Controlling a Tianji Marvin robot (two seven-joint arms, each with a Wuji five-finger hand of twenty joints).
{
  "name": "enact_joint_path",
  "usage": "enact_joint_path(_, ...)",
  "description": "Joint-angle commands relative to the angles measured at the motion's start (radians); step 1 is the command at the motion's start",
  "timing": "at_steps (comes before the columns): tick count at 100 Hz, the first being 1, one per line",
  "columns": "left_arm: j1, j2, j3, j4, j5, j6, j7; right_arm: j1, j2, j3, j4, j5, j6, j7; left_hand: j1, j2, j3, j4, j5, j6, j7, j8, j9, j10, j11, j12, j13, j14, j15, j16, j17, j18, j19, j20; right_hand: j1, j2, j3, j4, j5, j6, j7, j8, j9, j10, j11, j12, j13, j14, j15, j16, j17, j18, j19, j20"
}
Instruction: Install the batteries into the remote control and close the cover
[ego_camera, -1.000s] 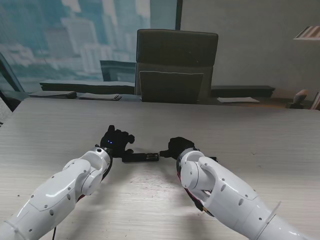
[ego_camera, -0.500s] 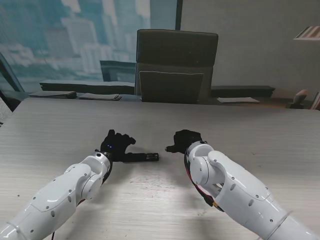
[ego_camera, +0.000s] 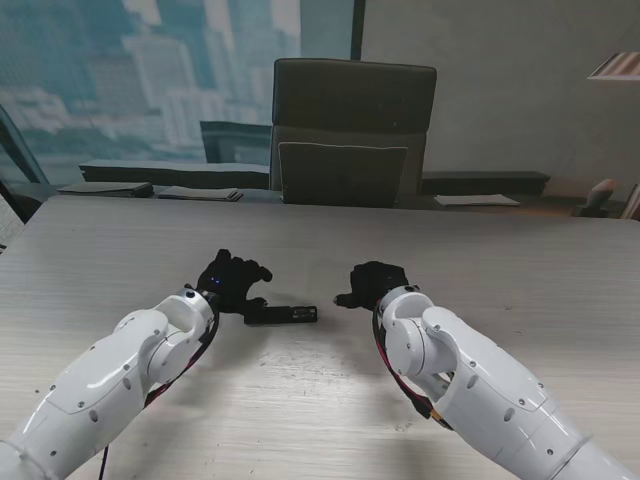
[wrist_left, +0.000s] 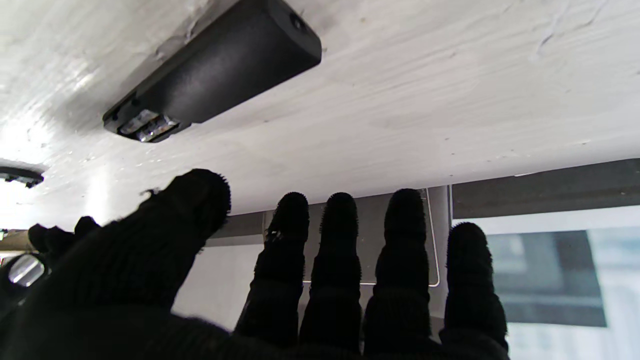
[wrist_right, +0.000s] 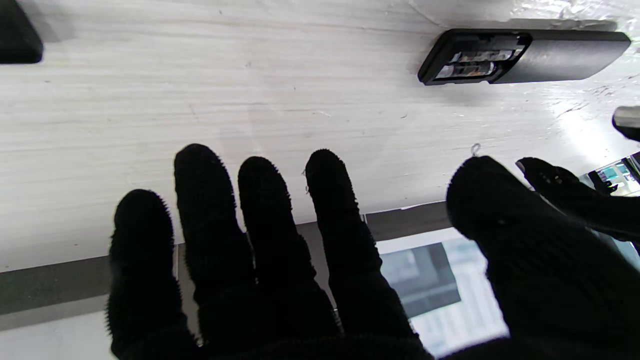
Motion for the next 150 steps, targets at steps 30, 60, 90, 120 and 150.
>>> enact_joint_path(30, -0.013, 0.001, -0.001, 0.003, -0.048, -0.008, -0.034, -0.021, 0.013, 0.025, -0.030, -0.032, -0.033, 0.037, -0.032, 0.027, -0.029, 0.033, -0.010, 0.008, -0.016, -0.015, -0.007, 0.020, -0.020, -0.013, -0.014, -0.002, -0.021, -0.010, -0.019, 0.002, -0.023, -0.022, 0.006, -0.008, 0.011, 0.025, -0.018, -0.003, -0.011, -0.011, -0.014, 0.009, -0.006, -0.015, -0.011, -0.012, -0.007, -0.005, -0.011, -0.014, -0.014, 0.000)
enact_joint_path(60, -0.019, -0.005, 0.066, 0.043, -0.073, 0.021, -0.007, -0.076, 0.026, 0.082, -0.088, -0.102, -0.054, 0.057, -0.032, 0.019, -0.040, 0.032, -0.028, 0.017, -0.034, -0.024, -0.026, 0.024, -0.026, -0.015, -0.025, -0.002, -0.026, -0.009, -0.022, 0.002, -0.033, -0.026, 0.006, -0.009, 0.010, 0.026, -0.021, -0.003, -0.009, -0.013, -0.013, 0.007, -0.007, -0.016, -0.009, -0.015, -0.008, -0.005, -0.011, -0.014, -0.014, 0.000)
enact_joint_path(90, -0.017, -0.004, 0.088, 0.055, -0.072, 0.045, -0.006, -0.093, 0.043, 0.122, -0.100, -0.170, -0.109, 0.102, -0.028, 0.010, -0.038, 0.032, -0.049, 0.031, -0.053, -0.033, -0.051, 0.029, -0.030, -0.017, -0.036, -0.001, -0.027, -0.008, -0.022, 0.001, -0.038, -0.029, -0.014, -0.058, 0.014, 0.022, -0.123, -0.043, -0.032, -0.019, -0.128, -0.022, -0.043, -0.024, -0.077, -0.043, -0.070, -0.024, -0.031, -0.035, -0.037, -0.006)
enact_joint_path(120, -0.029, -0.007, 0.117, 0.074, -0.082, 0.059, 0.001, -0.126, 0.066, 0.248, -0.117, -0.239, -0.289, 0.180, -0.025, 0.004, -0.025, 0.031, -0.051, 0.036, -0.059, -0.037, -0.052, 0.027, -0.026, -0.015, -0.034, -0.001, -0.023, -0.006, -0.021, 0.000, -0.035, -0.027, -0.016, -0.113, 0.053, 0.015, -0.252, -0.120, -0.005, -0.030, -0.255, -0.070, -0.103, -0.044, -0.161, -0.092, -0.197, -0.057, -0.078, -0.069, -0.124, 0.004)
enact_joint_path(150, -0.039, -0.009, 0.134, 0.085, -0.094, 0.068, 0.000, -0.137, 0.087, 0.356, -0.106, -0.299, -0.477, 0.235, -0.025, 0.007, -0.018, 0.030, -0.049, 0.038, -0.055, -0.036, -0.052, 0.029, -0.022, -0.014, -0.035, -0.002, -0.021, -0.005, -0.021, -0.001, -0.032, -0.026, 0.083, -0.279, 0.192, 0.007, -0.397, -0.201, 0.076, -0.040, -0.345, -0.141, -0.111, -0.044, -0.180, -0.142, -0.310, -0.073, -0.051, -0.076, -0.234, 0.026)
